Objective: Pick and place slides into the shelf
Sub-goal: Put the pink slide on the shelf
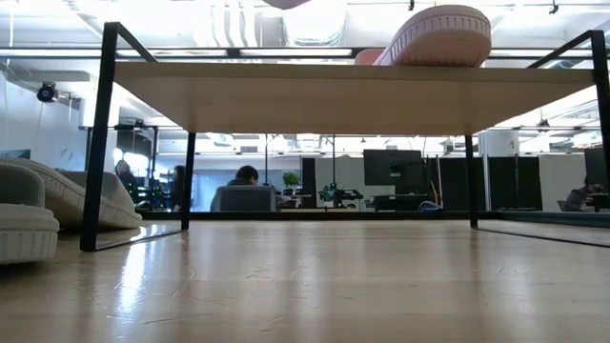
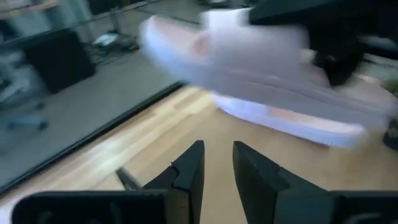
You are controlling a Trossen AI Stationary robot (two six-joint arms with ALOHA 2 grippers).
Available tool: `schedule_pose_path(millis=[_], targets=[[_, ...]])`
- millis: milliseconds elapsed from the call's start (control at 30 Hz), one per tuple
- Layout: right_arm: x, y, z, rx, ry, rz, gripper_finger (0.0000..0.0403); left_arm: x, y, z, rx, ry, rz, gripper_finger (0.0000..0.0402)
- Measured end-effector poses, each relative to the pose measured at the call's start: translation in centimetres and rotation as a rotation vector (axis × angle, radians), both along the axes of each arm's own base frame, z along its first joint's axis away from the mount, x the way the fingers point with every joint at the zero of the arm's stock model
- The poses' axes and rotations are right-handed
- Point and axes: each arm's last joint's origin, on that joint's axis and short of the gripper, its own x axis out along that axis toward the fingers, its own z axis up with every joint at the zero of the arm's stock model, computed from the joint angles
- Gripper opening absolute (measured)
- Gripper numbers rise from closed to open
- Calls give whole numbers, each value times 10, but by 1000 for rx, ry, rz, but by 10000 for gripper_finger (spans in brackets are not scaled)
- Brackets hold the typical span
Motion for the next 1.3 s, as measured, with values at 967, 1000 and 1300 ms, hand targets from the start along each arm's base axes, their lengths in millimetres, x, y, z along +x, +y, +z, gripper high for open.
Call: schedule_pose_path(millis=[967,1000,1300], targets=[[37,-11,-69,128,-93,-159,38,-62,70,-51,-225,-274,77,68],[37,-11,-69,121,-85,-157,38,-58,69,-52,-225,-264,72,67],[36,-10,-68,115,-59,-143,38,-16,76,-57,-101,-61,-64,69]])
